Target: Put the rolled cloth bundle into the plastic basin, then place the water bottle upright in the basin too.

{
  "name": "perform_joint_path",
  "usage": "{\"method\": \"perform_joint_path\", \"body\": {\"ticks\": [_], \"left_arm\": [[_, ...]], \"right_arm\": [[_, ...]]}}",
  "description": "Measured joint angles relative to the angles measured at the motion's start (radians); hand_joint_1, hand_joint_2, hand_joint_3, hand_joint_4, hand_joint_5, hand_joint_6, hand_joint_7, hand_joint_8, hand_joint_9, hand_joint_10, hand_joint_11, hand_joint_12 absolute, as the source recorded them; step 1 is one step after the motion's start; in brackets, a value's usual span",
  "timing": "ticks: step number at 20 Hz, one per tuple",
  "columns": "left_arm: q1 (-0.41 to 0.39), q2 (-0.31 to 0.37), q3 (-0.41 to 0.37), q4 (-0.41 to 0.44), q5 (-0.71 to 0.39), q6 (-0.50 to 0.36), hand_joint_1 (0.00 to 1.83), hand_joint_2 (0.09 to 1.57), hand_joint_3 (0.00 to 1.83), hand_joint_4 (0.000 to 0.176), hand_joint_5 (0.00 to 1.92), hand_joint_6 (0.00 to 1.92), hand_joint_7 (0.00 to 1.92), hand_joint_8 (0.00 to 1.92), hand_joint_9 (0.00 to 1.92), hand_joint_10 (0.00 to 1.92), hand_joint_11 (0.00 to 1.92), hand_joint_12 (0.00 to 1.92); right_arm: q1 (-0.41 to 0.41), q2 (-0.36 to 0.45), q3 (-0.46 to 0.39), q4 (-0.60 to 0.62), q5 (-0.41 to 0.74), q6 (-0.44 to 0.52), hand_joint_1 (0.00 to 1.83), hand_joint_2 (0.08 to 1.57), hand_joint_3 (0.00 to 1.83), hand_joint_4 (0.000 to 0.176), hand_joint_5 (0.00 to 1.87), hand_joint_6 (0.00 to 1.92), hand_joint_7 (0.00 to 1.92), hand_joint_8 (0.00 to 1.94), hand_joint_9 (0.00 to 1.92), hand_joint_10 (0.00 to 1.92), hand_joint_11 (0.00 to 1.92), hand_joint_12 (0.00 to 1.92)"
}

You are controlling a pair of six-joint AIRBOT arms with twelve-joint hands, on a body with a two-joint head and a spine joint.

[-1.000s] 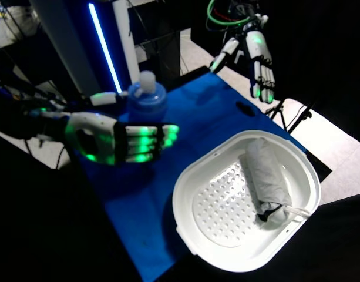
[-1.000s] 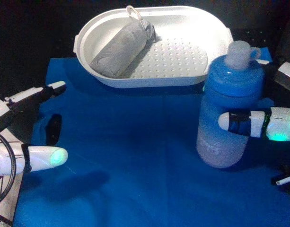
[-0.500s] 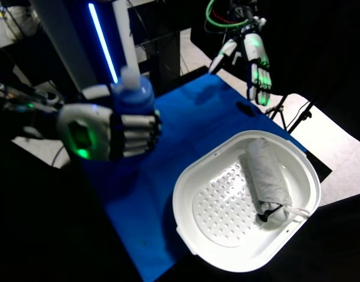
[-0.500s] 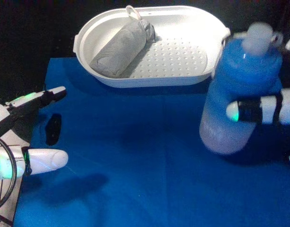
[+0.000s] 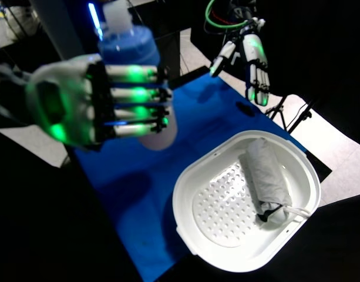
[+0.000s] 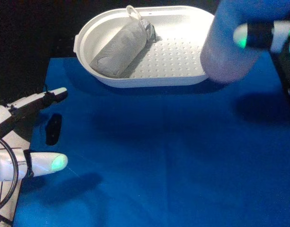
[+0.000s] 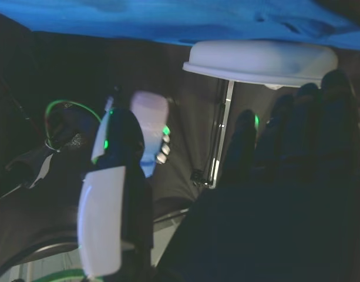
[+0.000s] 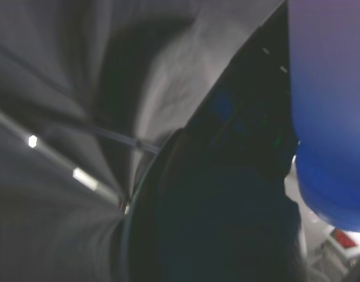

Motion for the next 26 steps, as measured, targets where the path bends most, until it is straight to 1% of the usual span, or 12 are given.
{"method": "perform_joint_path", "body": {"ticks": [1, 3, 6, 7, 8, 9, 12, 16, 17, 18, 22, 26], "left_arm": [[0.0, -0.003, 0.002, 0.001, 0.001, -0.006, 0.59, 0.94, 0.0, 0.176, 0.11, 0.0, 0.07, 0.0, 0.07, 0.0, 0.0, 0.29], [0.0, -0.009, 0.008, 0.005, 0.0, -0.013, 0.59, 0.93, 0.0, 0.176, 0.11, 0.0, 0.07, 0.0, 0.06, 0.0, 0.0, 0.29], [0.0, -0.013, 0.012, 0.018, 0.003, -0.021, 0.57, 0.91, 0.0, 0.176, 0.12, 0.0, 0.05, 0.0, 0.04, 0.0, 0.0, 0.2], [0.0, -0.013, 0.014, 0.021, 0.003, -0.024, 0.55, 0.91, 0.0, 0.176, 0.12, 0.0, 0.05, 0.0, 0.05, 0.01, 0.01, 0.21], [0.0, -0.013, 0.019, 0.026, 0.003, -0.03, 0.55, 0.91, 0.0, 0.176, 0.11, 0.0, 0.06, 0.0, 0.06, 0.0, 0.0, 0.26], [0.0, -0.013, 0.022, 0.023, 0.0, -0.036, 0.54, 0.9, 0.0, 0.176, 0.1, 0.0, 0.07, 0.0, 0.07, 0.0, 0.0, 0.29], [0.0, -0.011, 0.024, 0.031, -0.027, -0.044, 0.48, 0.91, 0.0, 0.176, 0.08, 0.0, 0.06, 0.0, 0.05, 0.0, 0.0, 0.25], [-0.02, 0.007, 0.023, 0.073, -0.063, -0.055, 0.49, 0.9, 0.0, 0.176, 0.1, 0.01, 0.01, 0.0, 0.0, 0.0, 0.0, 0.0], [-0.022, 0.012, 0.023, 0.076, -0.082, -0.056, 0.51, 0.89, 0.0, 0.176, 0.1, 0.01, 0.01, 0.0, 0.0, 0.0, 0.0, 0.0], [-0.023, 0.013, 0.023, 0.077, -0.094, -0.056, 0.53, 0.88, 0.0, 0.176, 0.11, 0.01, 0.02, 0.0, 0.0, 0.0, 0.01, 0.01], [-0.027, 0.013, 0.022, 0.094, -0.094, -0.056, 0.57, 0.91, 0.0, 0.137, 0.1, 0.0, 0.03, 0.01, 0.0, 0.0, 0.03, 0.01], [-0.027, 0.013, 0.022, 0.089, -0.095, -0.056, 0.57, 0.92, 0.0, 0.163, 0.11, 0.0, 0.03, 0.0, 0.0, 0.0, 0.02, 0.02]], "right_arm": [[0.022, -0.015, 0.016, 0.02, -0.003, -0.018, 1.43, 1.2, 0.0, 0.0, 0.5, 1.75, 0.7, 1.74, 0.89, 1.92, 0.89, 1.92], [0.058, -0.049, 0.051, 0.051, -0.015, -0.028, 1.34, 1.23, 0.0, 0.0, 0.56, 1.63, 0.75, 1.45, 0.89, 1.83, 0.88, 1.86], [0.128, -0.113, 0.128, 0.097, -0.092, -0.052, 1.2, 1.24, 0.0, 0.0, 0.63, 1.42, 0.86, 1.39, 0.96, 1.77, 0.91, 1.8], [0.14, -0.134, 0.156, 0.115, -0.116, -0.053, 1.18, 1.25, 0.0, 0.0, 0.65, 1.45, 0.83, 1.4, 0.94, 1.78, 0.89, 1.79], [0.147, -0.159, 0.19, 0.138, -0.153, -0.055, 1.35, 1.19, 0.0, 0.0, 0.8, 1.82, 0.84, 1.34, 0.95, 1.73, 0.81, 1.72], [0.152, -0.174, 0.21, 0.146, -0.182, -0.055, 1.35, 1.18, 0.0, 0.0, 0.89, 1.83, 0.86, 1.3, 0.97, 1.6, 0.42, 1.65], [0.168, -0.236, 0.291, 0.195, -0.285, -0.058, 1.35, 1.19, 0.0, 0.0, 0.81, 1.78, 0.81, 1.35, 0.92, 1.66, 0.94, 1.73], [0.169, -0.304, 0.375, 0.25, -0.37, -0.058, 1.35, 1.2, 0.0, 0.0, 0.66, 1.85, 0.79, 1.37, 0.91, 1.58, 1.07, 1.58], [0.169, -0.322, 0.396, 0.265, -0.392, -0.058, 1.52, 1.15, 0.0, 0.006, 0.62, 1.92, 0.77, 1.57, 0.93, 1.56, 1.11, 1.57], [0.169, -0.335, 0.411, 0.277, -0.408, -0.058, 1.51, 1.15, 0.0, 0.05, 0.65, 1.92, 0.74, 1.63, 0.91, 1.58, 1.08, 1.59], [0.169, -0.39, 0.46, 0.287, -0.478, -0.059, 1.35, 1.21, 0.01, 0.0, 0.57, 1.73, 0.76, 1.42, 0.91, 1.7, 0.99, 1.67], [0.169, -0.417, 0.476, 0.294, -0.495, -0.059, 1.33, 1.23, 0.0, 0.0, 0.5, 1.82, 0.74, 1.44, 0.84, 1.69, 0.88, 1.7]]}}
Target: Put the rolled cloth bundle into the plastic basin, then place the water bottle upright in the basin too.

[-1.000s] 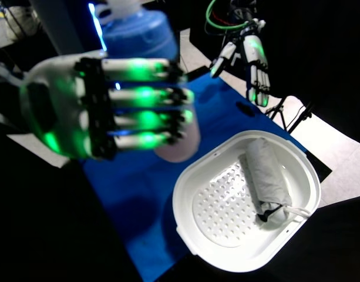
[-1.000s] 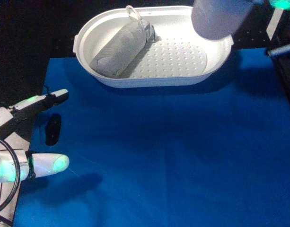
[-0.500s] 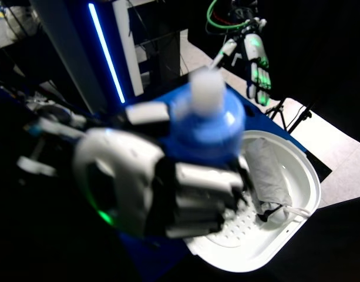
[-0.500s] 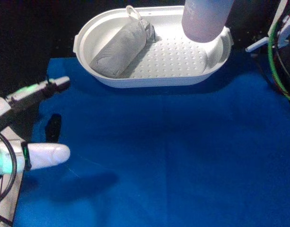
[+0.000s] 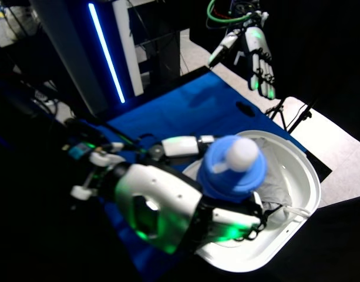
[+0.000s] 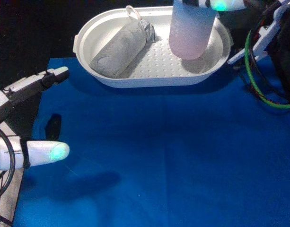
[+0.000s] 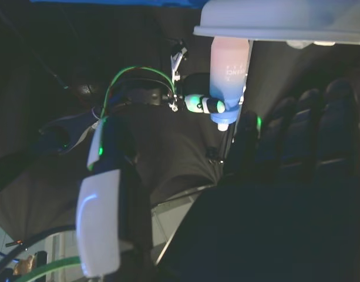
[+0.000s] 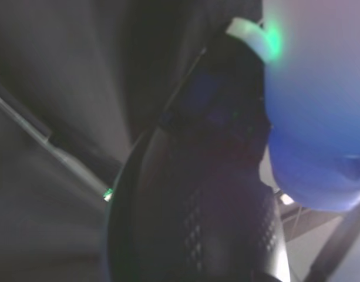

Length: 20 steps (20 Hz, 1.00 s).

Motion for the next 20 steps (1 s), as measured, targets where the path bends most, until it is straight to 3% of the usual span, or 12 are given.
{"method": "perform_joint_path", "body": {"ticks": [1, 2, 4, 5, 6, 7, 8, 9, 10, 12, 17, 20], "left_arm": [[0.0, 0.0, 0.0, 0.0, 0.001, 0.0, 0.56, 0.92, 0.0, 0.16, 0.11, 0.0, 0.03, 0.0, 0.0, 0.0, 0.02, 0.02], [0.0, 0.0, 0.0, 0.0, 0.0, 0.0, 0.58, 0.94, 0.01, 0.149, 0.11, 0.0, 0.02, 0.0, 0.0, 0.0, 0.0, 0.0], [0.0, -0.002, 0.0, -0.004, -0.002, 0.0, 0.57, 0.93, 0.0, 0.156, 0.11, 0.0, 0.02, 0.0, 0.0, 0.0, 0.0, 0.01], [0.0, -0.002, 0.0, -0.006, -0.002, 0.0, 0.58, 0.93, 0.0, 0.155, 0.11, 0.0, 0.02, 0.0, 0.0, 0.0, 0.0, 0.0], [0.0, -0.002, 0.0, -0.008, -0.004, 0.0, 0.57, 0.93, 0.0, 0.155, 0.12, 0.0, 0.02, 0.0, 0.0, 0.0, 0.0, 0.0], [0.0, -0.002, 0.0, -0.008, -0.006, 0.0, 0.54, 0.93, 0.0, 0.153, 0.11, 0.0, 0.02, 0.0, 0.0, 0.0, 0.01, 0.0], [0.0, -0.002, 0.0, -0.008, -0.006, 0.0, 0.54, 0.94, 0.0, 0.148, 0.11, 0.0, 0.01, 0.0, 0.0, 0.0, 0.01, 0.0], [0.0, -0.002, 0.0, -0.008, -0.006, 0.0, 0.55, 0.93, 0.0, 0.154, 0.11, 0.0, 0.02, 0.0, 0.0, 0.0, 0.0, 0.0], [0.0, -0.002, 0.0, -0.01, -0.006, -0.001, 0.55, 0.94, 0.0, 0.154, 0.11, 0.0, 0.02, 0.0, 0.0, 0.0, 0.0, 0.0], [0.0, -0.003, -0.004, -0.016, -0.008, -0.005, 0.5, 0.93, 0.0, 0.141, 0.11, 0.0, 0.03, 0.0, 0.0, 0.0, 0.03, 0.01], [0.008, -0.009, -0.004, -0.018, -0.012, -0.01, 0.5, 0.93, 0.0, 0.138, 0.11, 0.0, 0.02, 0.0, 0.0, 0.0, 0.02, 0.01], [0.011, -0.009, -0.005, -0.021, -0.014, -0.01, 0.51, 0.93, 0.0, 0.137, 0.11, 0.0, 0.03, 0.0, 0.0, 0.0, 0.02, 0.02]], "right_arm": [[-0.002, -0.006, 0.001, 0.001, 0.0, 0.0, 1.48, 1.16, 0.0, 0.0, 0.49, 1.8, 0.74, 1.58, 0.82, 1.7, 0.85, 1.69], [-0.005, -0.01, 0.001, -0.001, 0.0, 0.0, 1.43, 1.15, 0.0, 0.0, 0.51, 1.77, 0.77, 1.59, 0.82, 1.67, 0.78, 1.62], [-0.02, -0.016, 0.001, 0.0, 0.002, 0.0, 1.34, 1.17, 0.0, 0.0, 0.49, 1.57, 0.86, 1.26, 0.84, 1.45, 0.8, 1.44], [-0.025, -0.019, 0.001, 0.0, -0.002, 0.0, 1.17, 1.22, 0.0, 0.0, 0.68, 1.4, 0.87, 1.24, 0.87, 1.27, 0.89, 1.28], [-0.033, -0.021, 0.001, 0.001, -0.002, 0.0, 1.04, 1.22, 0.0, 0.0, 0.76, 1.32, 0.77, 0.96, 0.87, 1.11, 0.89, 1.17], [-0.039, -0.023, 0.001, 0.0, -0.007, 0.0, 0.95, 1.22, 0.0, 0.122, 0.77, 1.3, 0.83, 0.47, 0.89, 0.77, 0.78, 1.0], [-0.045, -0.023, 0.001, 0.0, -0.009, -0.001, 0.81, 1.16, 0.0, 0.0, 0.65, 0.7, 0.83, 0.14, 0.86, 0.49, 0.69, 0.8], [-0.05, -0.023, 0.001, -0.001, -0.009, -0.001, 0.73, 1.14, 0.0, 0.0, 0.72, 0.14, 0.82, 0.02, 0.89, 0.22, 0.68, 0.53], [-0.054, -0.023, 0.001, 0.0, -0.01, -0.001, 0.72, 1.15, 0.0, 0.0, 0.74, 0.05, 0.78, 0.0, 0.9, 0.12, 0.69, 0.44], [-0.061, -0.023, 0.001, 0.0, -0.005, 0.0, 0.71, 1.15, 0.0, 0.0, 0.75, 0.01, 0.75, 0.01, 0.86, 0.02, 0.69, 0.33], [-0.067, -0.023, 0.001, -0.003, 0.011, 0.013, 0.75, 1.13, 0.0, 0.0, 0.79, 0.01, 0.79, 0.01, 0.85, 0.01, 0.67, 0.33], [-0.068, -0.023, 0.001, -0.019, 0.014, 0.023, 0.79, 1.14, 0.0, 0.0, 0.83, 0.0, 0.82, 0.0, 0.85, 0.0, 0.57, 0.54]]}}
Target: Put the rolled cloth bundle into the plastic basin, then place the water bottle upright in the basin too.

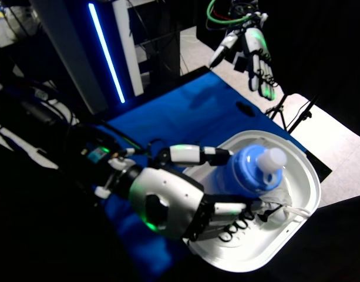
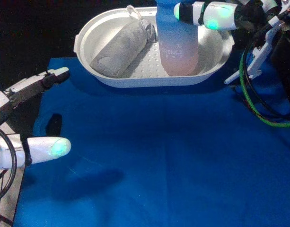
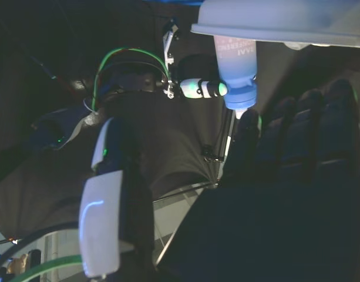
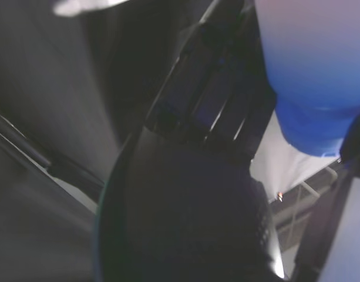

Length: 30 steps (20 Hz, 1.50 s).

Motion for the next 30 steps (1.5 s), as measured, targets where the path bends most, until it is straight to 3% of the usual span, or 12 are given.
{"method": "perform_joint_path", "body": {"ticks": [6, 11, 12, 13, 14, 15, 18, 20, 23, 27, 28, 30], "left_arm": [[0.01, -0.006, 0.0, -0.005, 0.003, -0.001, 0.52, 0.94, 0.0, 0.132, 0.11, 0.0, 0.04, 0.0, 0.0, 0.0, 0.01, 0.02], [0.01, -0.005, 0.0, -0.01, 0.001, -0.002, 0.48, 0.94, 0.0, 0.132, 0.1, 0.0, 0.04, 0.0, 0.0, 0.0, 0.0, 0.0], [0.01, -0.006, 0.0, -0.011, 0.001, -0.003, 0.49, 0.94, 0.0, 0.148, 0.1, 0.0, 0.03, 0.0, 0.0, 0.0, 0.0, 0.0], [0.01, -0.006, 0.0, -0.012, 0.001, -0.003, 0.48, 0.94, 0.0, 0.149, 0.1, 0.0, 0.03, 0.0, 0.0, 0.0, 0.0, 0.0], [0.01, -0.006, 0.0, -0.013, 0.001, -0.003, 0.48, 0.94, 0.0, 0.146, 0.11, 0.0, 0.04, 0.0, 0.0, 0.0, 0.0, 0.0], [0.01, -0.006, 0.0, -0.013, 0.001, -0.003, 0.48, 0.93, 0.0, 0.156, 0.1, 0.0, 0.03, 0.0, 0.0, 0.0, 0.0, 0.0], [0.01, -0.006, -0.002, -0.015, 0.001, -0.004, 0.47, 0.93, 0.0, 0.152, 0.1, 0.0, 0.04, 0.0, 0.0, 0.0, 0.0, 0.0], [0.01, -0.006, -0.002, -0.016, 0.0, -0.004, 0.47, 0.93, 0.0, 0.135, 0.1, 0.0, 0.04, 0.0, 0.0, 0.0, 0.01, 0.01], [0.01, -0.006, -0.002, -0.017, 0.0, -0.004, 0.48, 0.94, 0.0, 0.154, 0.1, 0.0, 0.04, 0.0, 0.0, 0.0, 0.0, 0.0], [0.01, -0.006, -0.002, -0.018, 0.0, -0.004, 0.47, 0.93, 0.0, 0.141, 0.1, 0.0, 0.04, 0.0, 0.0, 0.0, 0.0, 0.0], [0.011, -0.006, -0.002, -0.02, 0.0, -0.004, 0.47, 0.93, 0.0, 0.144, 0.1, 0.0, 0.03, 0.0, 0.0, 0.0, 0.0, 0.0], [0.014, -0.006, -0.006, -0.025, -0.006, -0.005, 0.46, 0.92, 0.0, 0.153, 0.09, 0.0, 0.02, 0.0, 0.0, 0.0, 0.0, 0.0]], "right_arm": [[-0.01, 0.015, -0.018, -0.01, 0.014, 0.011, 0.8, 1.15, 0.0, 0.0, 0.79, 0.0, 0.8, 0.0, 0.86, 0.0, 0.54, 0.6], [-0.011, 0.056, -0.068, -0.05, 0.058, 0.014, 0.74, 1.17, 0.0, 0.0, 0.74, 0.0, 0.72, 0.0, 0.77, 0.0, 0.48, 0.43], [-0.01, 0.06, -0.072, -0.051, 0.063, 0.014, 0.72, 1.17, 0.0, 0.0, 0.69, 0.0, 0.68, 0.0, 0.72, 0.0, 0.45, 0.42], [-0.01, 0.067, -0.081, -0.056, 0.07, 0.015, 0.7, 1.16, 0.0, 0.0, 0.62, 0.0, 0.63, 0.0, 0.65, 0.0, 0.41, 0.41], [-0.011, 0.072, -0.086, -0.063, 0.079, 0.014, 0.7, 1.16, 0.0, 0.004, 0.56, 0.0, 0.57, 0.0, 0.55, 0.0, 0.32, 0.37], [-0.01, 0.075, -0.089, -0.065, 0.086, 0.018, 0.67, 1.15, 0.0, 0.026, 0.49, 0.0, 0.51, 0.0, 0.44, 0.0, 0.25, 0.35], [-0.01, 0.085, -0.09, -0.057, 0.12, 0.029, 0.67, 1.11, 0.0, 0.043, 0.36, 0.0, 0.35, 0.0, 0.32, 0.0, 0.1, 0.3], [-0.013, 0.088, -0.092, -0.053, 0.122, 0.029, 0.66, 1.11, 0.0, 0.044, 0.32, 0.0, 0.45, 0.01, 0.35, 0.0, 0.08, 0.32], [-0.017, 0.088, -0.095, -0.056, 0.121, 0.03, 0.66, 1.07, 0.0, 0.044, 0.3, 0.0, 0.42, 0.01, 0.35, 0.0, 0.06, 0.33], [-0.018, 0.095, -0.105, -0.064, 0.121, 0.031, 0.65, 1.06, 0.0, 0.046, 0.29, 0.0, 0.32, 0.0, 0.35, 0.0, 0.03, 0.4], [-0.018, 0.108, -0.117, -0.074, 0.121, 0.032, 0.65, 1.08, 0.0, 0.052, 0.29, 0.0, 0.44, 0.01, 0.35, 0.0, 0.03, 0.42], [-0.025, 0.143, -0.147, -0.096, 0.132, 0.033, 0.67, 1.1, 0.01, 0.05, 0.27, 0.0, 0.46, 0.01, 0.34, 0.0, 0.0, 0.43]]}}
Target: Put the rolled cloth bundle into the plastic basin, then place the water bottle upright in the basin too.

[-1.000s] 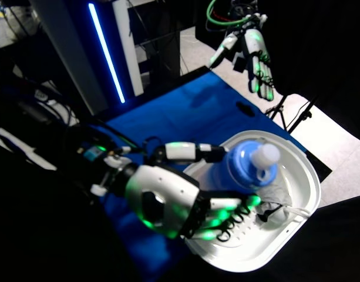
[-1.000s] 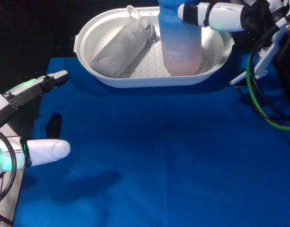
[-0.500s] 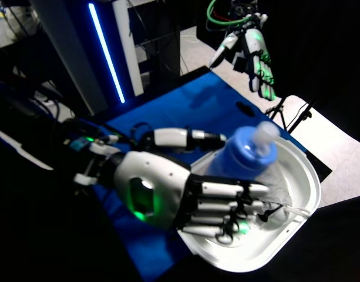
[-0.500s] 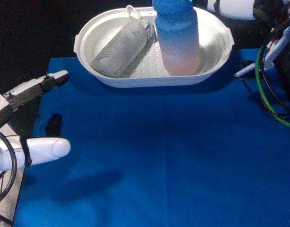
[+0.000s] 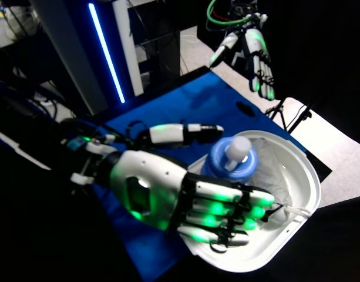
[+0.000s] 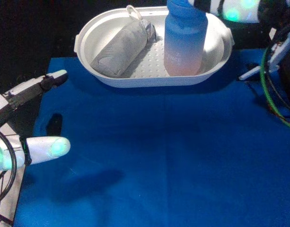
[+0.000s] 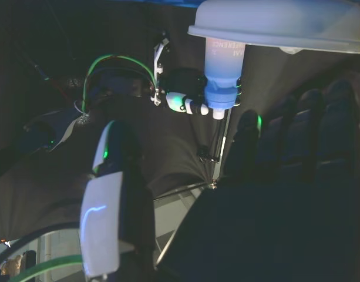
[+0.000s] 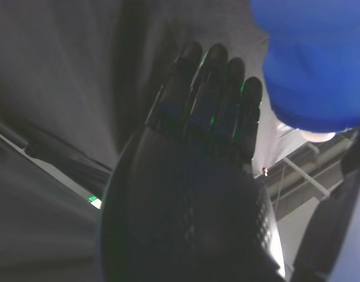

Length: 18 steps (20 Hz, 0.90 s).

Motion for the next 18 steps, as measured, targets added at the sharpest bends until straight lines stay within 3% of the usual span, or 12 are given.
{"method": "perform_joint_path", "body": {"ticks": [2, 4, 5, 7, 8, 10, 11, 12, 14, 16, 17, 18], "left_arm": [[0.005, 0.0, -0.002, 0.0, -0.005, 0.0, 0.47, 0.92, 0.0, 0.151, 0.1, 0.0, 0.03, 0.0, 0.0, 0.0, 0.0, 0.0], [0.006, 0.0, -0.002, -0.006, -0.007, 0.0, 0.48, 0.91, 0.0, 0.145, 0.11, 0.0, 0.04, 0.0, 0.01, 0.0, 0.03, 0.01], [0.006, 0.0, -0.002, -0.006, -0.008, 0.0, 0.49, 0.91, 0.0, 0.142, 0.11, 0.0, 0.04, 0.0, 0.0, 0.0, 0.03, 0.01], [0.014, 0.0, -0.006, -0.005, -0.025, 0.0, 0.48, 0.92, 0.0, 0.141, 0.09, 0.0, 0.03, 0.0, 0.0, 0.0, 0.03, 0.01], [0.019, 0.0, -0.006, -0.013, -0.028, 0.0, 0.49, 0.92, 0.0, 0.173, 0.1, 0.0, 0.03, 0.0, 0.0, 0.0, 0.02, 0.01], [0.023, 0.014, -0.013, -0.031, -0.031, 0.0, 0.51, 0.92, 0.0, 0.176, 0.1, 0.0, 0.04, 0.0, 0.0, 0.0, 0.0, 0.0], [0.031, 0.028, -0.014, -0.026, -0.047, 0.0, 0.54, 0.94, 0.01, 0.176, 0.08, 0.0, 0.03, 0.0, 0.0, 0.0, 0.0, 0.0], [0.033, 0.03, -0.014, -0.027, -0.05, 0.0, 0.55, 0.94, 0.01, 0.176, 0.08, 0.0, 0.03, 0.0, 0.0, 0.0, 0.0, 0.0], [0.048, 0.043, -0.02, -0.037, -0.064, 0.0, 0.62, 0.91, 0.0, 0.176, 0.12, 0.01, 0.04, 0.01, 0.0, 0.0, 0.01, 0.0], [0.07, 0.057, -0.027, -0.053, -0.087, 0.0, 0.63, 0.93, 0.0, 0.126, 0.12, 0.0, 0.05, 0.0, 0.0, 0.0, 0.0, 0.0], [0.082, 0.063, -0.029, -0.056, -0.106, 0.0, 0.59, 0.94, 0.01, 0.164, 0.1, 0.0, 0.04, 0.0, 0.0, 0.0, 0.0, 0.0], [0.099, 0.075, -0.041, -0.065, -0.123, 0.001, 0.57, 0.94, 0.01, 0.162, 0.1, 0.0, 0.03, 0.0, 0.0, 0.0, 0.0, 0.0]], "right_arm": [[-0.033, 0.055, -0.059, -0.028, 0.039, 0.0, 0.65, 1.12, 0.0, 0.046, 0.23, 0.0, 0.45, 0.0, 0.29, 0.0, 0.0, 0.31], [-0.051, 0.09, -0.088, -0.052, 0.056, 0.0, 0.65, 1.08, 0.0, 0.095, 0.23, 0.0, 0.36, 0.0, 0.28, 0.0, 0.0, 0.29], [-0.056, 0.11, -0.108, -0.032, 0.059, 0.0, 0.62, 1.09, 0.0, 0.096, 0.23, 0.0, 0.29, 0.0, 0.25, 0.0, 0.0, 0.32], [-0.087, 0.172, -0.163, -0.081, 0.098, 0.001, 0.57, 1.04, 0.0, 0.06, 0.21, 0.0, 0.28, 0.0, 0.27, 0.0, 0.0, 0.56], [-0.1, 0.2, -0.192, -0.095, 0.105, 0.0, 0.55, 1.03, 0.0, 0.039, 0.21, 0.0, 0.26, 0.0, 0.27, 0.0, 0.0, 0.66], [-0.134, 0.28, -0.262, -0.14, 0.109, 0.001, 0.49, 1.06, 0.0, 0.02, 0.2, 0.0, 0.29, 0.0, 0.24, 0.0, 0.0, 0.67], [-0.15, 0.342, -0.31, -0.17, 0.11, 0.0, 0.62, 1.05, 0.0, 0.086, 0.23, 0.01, 0.29, 0.01, 0.17, 0.0, 0.0, 0.3], [-0.15, 0.36, -0.326, -0.174, 0.107, -0.002, 0.65, 1.04, 0.0, 0.094, 0.24, 0.01, 0.29, 0.0, 0.17, 0.0, 0.0, 0.22], [-0.168, 0.46, -0.42, -0.183, 0.124, -0.071, 0.68, 1.03, 0.0, 0.088, 0.26, 0.0, 0.31, 0.0, 0.18, 0.0, 0.0, 0.14], [-0.233, 0.558, -0.504, -0.229, 0.189, -0.077, 0.63, 1.02, 0.0, 0.089, 0.24, 0.0, 0.31, 0.0, 0.24, 0.01, 0.04, 0.1], [-0.28, 0.597, -0.553, -0.204, 0.224, -0.13, 0.63, 1.02, 0.0, 0.094, 0.24, 0.0, 0.3, 0.0, 0.23, 0.01, 0.06, 0.11], [-0.328, 0.642, -0.618, -0.163, 0.244, -0.243, 0.66, 1.03, 0.0, 0.086, 0.25, 0.01, 0.29, 0.0, 0.22, 0.0, 0.04, 0.11]]}}
